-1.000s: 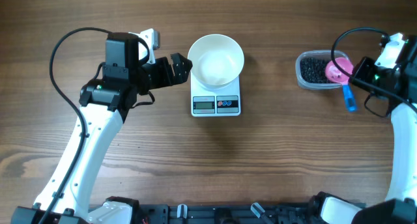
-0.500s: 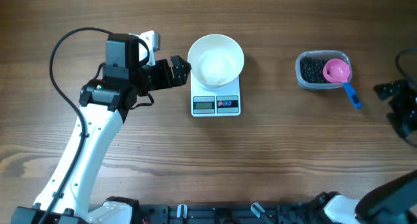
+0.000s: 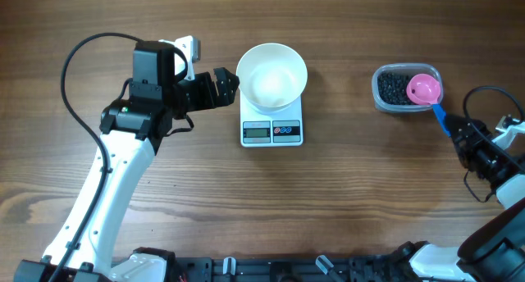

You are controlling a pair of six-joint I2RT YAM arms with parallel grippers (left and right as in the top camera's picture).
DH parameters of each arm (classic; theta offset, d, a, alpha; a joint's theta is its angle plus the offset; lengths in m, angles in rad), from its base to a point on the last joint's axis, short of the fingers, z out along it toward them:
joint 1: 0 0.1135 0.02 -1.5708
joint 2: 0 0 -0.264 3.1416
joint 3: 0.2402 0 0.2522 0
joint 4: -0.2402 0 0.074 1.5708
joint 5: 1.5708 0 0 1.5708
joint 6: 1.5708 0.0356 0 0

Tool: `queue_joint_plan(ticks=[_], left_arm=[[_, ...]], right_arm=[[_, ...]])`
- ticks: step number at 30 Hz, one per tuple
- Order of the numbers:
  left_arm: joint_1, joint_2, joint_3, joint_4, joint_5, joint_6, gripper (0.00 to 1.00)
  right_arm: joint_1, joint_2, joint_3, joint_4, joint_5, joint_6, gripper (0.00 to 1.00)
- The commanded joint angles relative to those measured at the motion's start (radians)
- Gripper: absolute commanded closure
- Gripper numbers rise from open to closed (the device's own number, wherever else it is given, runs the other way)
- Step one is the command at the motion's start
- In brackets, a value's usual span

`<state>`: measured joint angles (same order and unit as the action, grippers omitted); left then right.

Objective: Scoop item into bowl and weigh 150g on scale

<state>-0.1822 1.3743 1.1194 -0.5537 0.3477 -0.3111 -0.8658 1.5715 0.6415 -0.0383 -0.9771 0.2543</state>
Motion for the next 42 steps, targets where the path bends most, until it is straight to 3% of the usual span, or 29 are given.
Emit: queue_joint_plan(ticks=[1, 8, 14, 18, 23, 26, 31, 35, 40, 42], left_arm=[[-0.001, -0.003, 0.006, 0.003, -0.009, 0.02, 0.0], [-0.001, -0.003, 0.006, -0.014, -0.009, 0.02, 0.0], [-0.001, -0.003, 0.006, -0.015, -0.009, 0.02, 0.0], [-0.001, -0.003, 0.006, -0.015, -0.009, 0.02, 0.0], [-0.001, -0.003, 0.006, -0.014, -0.009, 0.02, 0.0], [-0.001, -0.003, 0.006, -0.014, -0.009, 0.02, 0.0], [-0.001, -0.003, 0.006, -0.016, -0.047, 0.021, 0.0], [-0.001, -0.003, 0.007, -0.027, -0.053, 0.043, 0.0], [-0.001, -0.003, 0.048, -0.071, -0.053, 0.043, 0.0], [-0.001, -0.003, 0.081, -0.089, -0.053, 0.043, 0.0]], right_arm=[[0.017, 0.009, -0.016, 0.028, -0.075, 0.068, 0.24], [0.038, 0.1, -0.015, 0.14, -0.077, 0.126, 0.26], [0.038, 0.222, -0.015, 0.29, -0.185, 0.142, 0.38], [0.038, 0.222, -0.015, 0.345, -0.236, 0.195, 0.61], [0.038, 0.222, -0.015, 0.345, -0.205, 0.193, 0.68], [0.038, 0.222, -0.015, 0.35, -0.182, 0.193, 0.96], [0.038, 0.214, -0.013, 0.394, -0.207, 0.201, 0.95], [0.038, 0.108, 0.005, 0.381, -0.229, 0.279, 0.95], [0.038, -0.105, 0.09, 0.143, -0.205, 0.274, 0.95], [0.054, -0.174, 0.148, -0.077, -0.085, 0.167, 0.96]])
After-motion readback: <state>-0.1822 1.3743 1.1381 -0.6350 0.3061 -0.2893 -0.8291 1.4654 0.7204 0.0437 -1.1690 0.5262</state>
